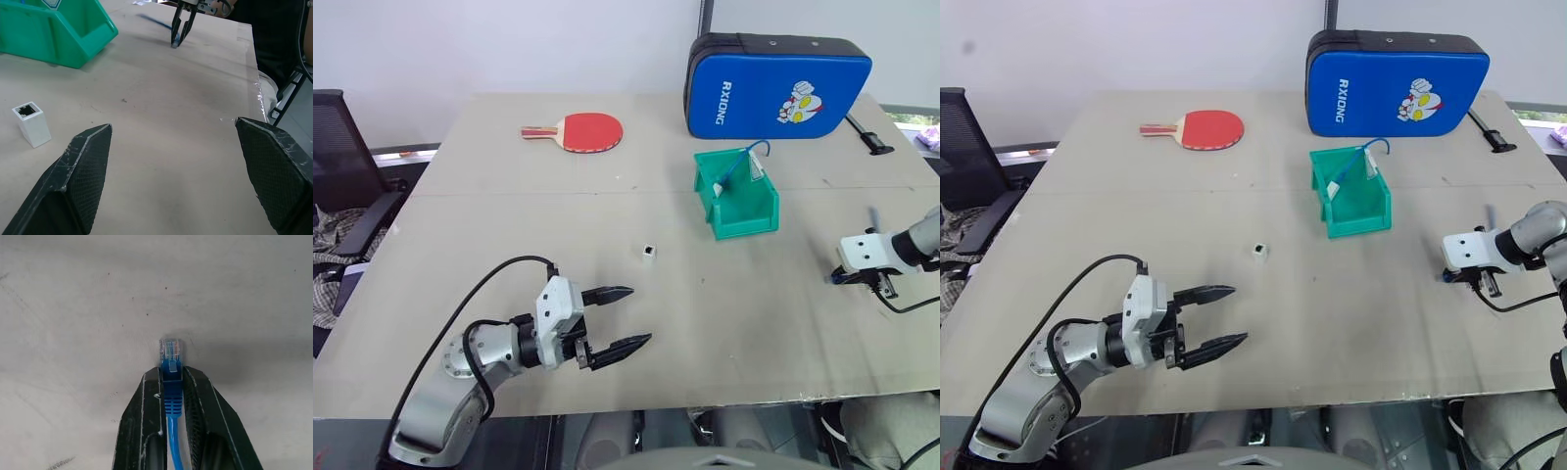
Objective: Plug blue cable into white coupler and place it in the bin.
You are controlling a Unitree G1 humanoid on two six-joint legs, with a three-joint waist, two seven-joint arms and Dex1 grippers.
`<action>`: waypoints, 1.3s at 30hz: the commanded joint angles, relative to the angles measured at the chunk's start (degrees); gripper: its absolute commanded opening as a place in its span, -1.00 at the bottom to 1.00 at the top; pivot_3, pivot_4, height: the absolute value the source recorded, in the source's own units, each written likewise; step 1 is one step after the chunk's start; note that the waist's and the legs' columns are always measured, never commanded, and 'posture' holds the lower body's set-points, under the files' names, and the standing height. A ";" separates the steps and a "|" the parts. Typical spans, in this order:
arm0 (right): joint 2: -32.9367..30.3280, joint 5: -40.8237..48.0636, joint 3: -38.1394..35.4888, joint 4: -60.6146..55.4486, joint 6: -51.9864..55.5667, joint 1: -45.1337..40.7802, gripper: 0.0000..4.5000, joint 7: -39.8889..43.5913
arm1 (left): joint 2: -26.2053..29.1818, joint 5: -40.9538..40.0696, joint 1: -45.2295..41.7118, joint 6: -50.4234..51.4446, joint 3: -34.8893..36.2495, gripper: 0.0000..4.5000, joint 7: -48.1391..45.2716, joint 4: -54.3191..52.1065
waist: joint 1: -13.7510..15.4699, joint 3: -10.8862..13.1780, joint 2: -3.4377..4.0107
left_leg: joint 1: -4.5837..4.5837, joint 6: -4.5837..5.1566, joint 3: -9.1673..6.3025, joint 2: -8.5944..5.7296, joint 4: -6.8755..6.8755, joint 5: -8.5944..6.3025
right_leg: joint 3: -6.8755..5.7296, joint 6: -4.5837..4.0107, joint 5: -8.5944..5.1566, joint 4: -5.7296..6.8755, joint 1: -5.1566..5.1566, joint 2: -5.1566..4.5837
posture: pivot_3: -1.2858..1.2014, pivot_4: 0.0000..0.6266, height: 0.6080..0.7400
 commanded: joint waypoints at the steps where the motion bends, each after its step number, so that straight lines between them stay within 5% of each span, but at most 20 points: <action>1: 3.68 7.01 -2.48 -11.93 12.57 1.17 -0.96 2.62 | -0.66 -0.28 -1.16 -0.26 -0.07 0.84 1.06 -1.82 | -0.36 0.01 0.01 | 0.00 0.00 0.01 0.07 0.00 0.00 | 0.00 -0.05 0.04 0.02 -0.02 -0.01 | 0.03 -0.52 0.87; 7: 10.04 8.19 1.44 -41.72 38.80 6.52 -0.96 -1.60 | -1.46 2.17 -4.84 -0.88 -1.61 0.84 1.53 1.26 | 0.49 0.07 0.16 | -0.17 -0.02 -0.33 0.36 -0.17 0.00 | -0.15 -0.33 0.19 0.11 -0.24 0.31 | 0.03 -0.52 0.87; 13: 19.52 5.46 6.75 -43.16 40.94 7.45 -0.96 -8.63 | -0.63 4.77 -9.88 2.89 -4.27 0.84 2.39 3.92 | 1.25 0.08 0.17 | -0.28 -0.03 -0.21 0.35 -0.15 0.00 | -0.28 -0.36 0.16 0.05 -0.33 0.53 | 0.03 -0.52 0.87; 18: 19.28 6.88 4.54 -43.26 39.08 9.18 -0.07 -10.73 | -1.91 6.54 -15.52 5.20 -8.15 0.84 2.84 5.69 | 1.43 0.06 0.13 | -0.26 -0.03 -0.03 0.17 -0.05 0.00 | -0.19 -0.15 0.07 0.02 -0.28 0.35 | 0.03 -0.52 0.87; 23: 18.09 17.43 -6.93 -52.00 42.97 16.28 0.95 -13.97 | -4.87 9.27 -22.30 4.66 -12.67 0.84 2.37 10.18 | 1.51 0.07 0.12 | -0.35 -0.02 -0.13 0.08 -0.10 -0.01 | -0.21 -0.33 0.18 0.02 -0.30 0.30 | 0.03 -0.52 0.87; 33: 10.71 29.20 -36.51 -75.12 41.07 48.50 0.95 -19.51 | -10.27 15.47 -43.41 11.18 -22.90 0.84 -2.27 24.01 | 2.52 0.11 0.09 | -0.49 -0.01 -0.36 -0.11 -0.05 -0.01 | -0.33 0.02 -0.02 0.00 -0.27 0.28 | 0.03 -0.52 0.87; 39: 11.31 30.47 -46.25 -83.16 43.33 61.67 0.95 -22.62 | -11.92 17.97 -50.61 14.94 -27.74 0.84 -5.22 27.13 | 1.08 0.12 0.05 | -0.28 -0.01 -0.35 -0.06 -0.07 -0.01 | -0.25 0.03 -0.03 0.06 -0.18 0.39 | 0.03 -0.52 0.87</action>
